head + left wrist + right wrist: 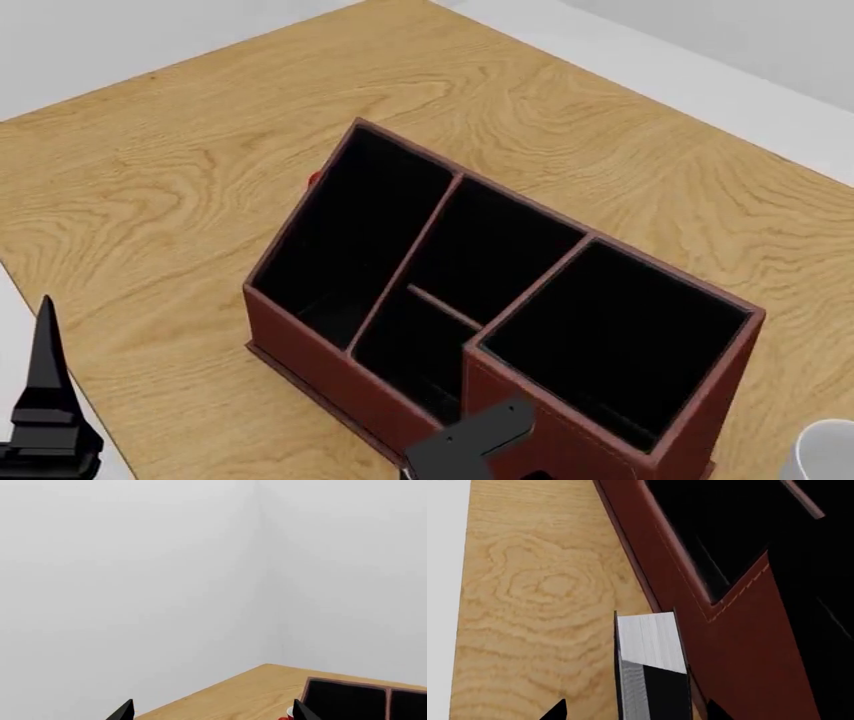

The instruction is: Pick up the book and place it in the right compartment of the caddy.

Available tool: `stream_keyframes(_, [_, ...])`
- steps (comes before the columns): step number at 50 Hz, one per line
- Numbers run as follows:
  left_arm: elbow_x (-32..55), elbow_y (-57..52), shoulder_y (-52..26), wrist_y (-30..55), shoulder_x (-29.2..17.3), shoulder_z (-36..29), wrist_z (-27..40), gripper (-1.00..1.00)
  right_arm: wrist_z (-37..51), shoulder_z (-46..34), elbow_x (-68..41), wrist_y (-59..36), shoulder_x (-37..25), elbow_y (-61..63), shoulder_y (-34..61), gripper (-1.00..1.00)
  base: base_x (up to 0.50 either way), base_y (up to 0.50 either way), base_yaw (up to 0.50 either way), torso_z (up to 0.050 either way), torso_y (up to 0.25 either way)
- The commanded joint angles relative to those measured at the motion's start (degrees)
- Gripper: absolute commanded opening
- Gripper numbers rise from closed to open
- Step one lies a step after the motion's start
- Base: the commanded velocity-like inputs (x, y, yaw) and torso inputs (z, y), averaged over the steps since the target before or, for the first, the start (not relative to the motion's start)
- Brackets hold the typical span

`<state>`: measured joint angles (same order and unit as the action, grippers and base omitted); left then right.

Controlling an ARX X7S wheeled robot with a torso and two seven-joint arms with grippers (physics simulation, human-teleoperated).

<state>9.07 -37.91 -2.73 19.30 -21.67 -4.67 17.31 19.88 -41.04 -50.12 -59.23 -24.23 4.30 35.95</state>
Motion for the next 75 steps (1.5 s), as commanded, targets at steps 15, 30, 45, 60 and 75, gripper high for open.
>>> stream_keyframes(15, [0.1, -0.7, 0.0, 0.6, -0.3, -0.5, 0.5, 1.00, -0.4, -2.2, 0.6, -0.1, -0.1, 0.8, 0.1, -1.00, 0.00, 0.00, 0.00, 0.000, 0.000])
stream_keyframes(30, [0.3, -1.2, 0.1, 0.8, -0.5, -0.6, 0.8, 1.00, 6.1, -1.1, -6.1, -7.7, -0.4, 18.0, 1.9, -1.00, 0.00, 0.00, 0.00, 0.000, 0.000])
stream_keyframes(45, [0.9, -1.9, 0.3, 1.0, -0.9, -0.1, 1.1, 1.00, 12.4, 2.8, -13.2, -13.6, 1.5, 25.3, 6.3, -1.00, 0.00, 0.00, 0.00, 0.000, 0.000])
stream_keyframes(60, [2.4, -1.1, 0.4, 0.0, -1.1, 1.8, 1.1, 1.00, 21.9, 10.4, -25.9, -21.1, 5.9, 23.7, 18.7, -1.00, 0.00, 0.00, 0.00, 0.000, 0.001])
stream_keyframes(75, [4.2, -3.4, 1.3, 0.8, -1.8, 4.4, 1.9, 1.00, 24.9, 15.4, -29.4, -20.4, 6.4, 17.6, 27.8, -1.00, 0.00, 0.00, 0.00, 0.000, 0.001])
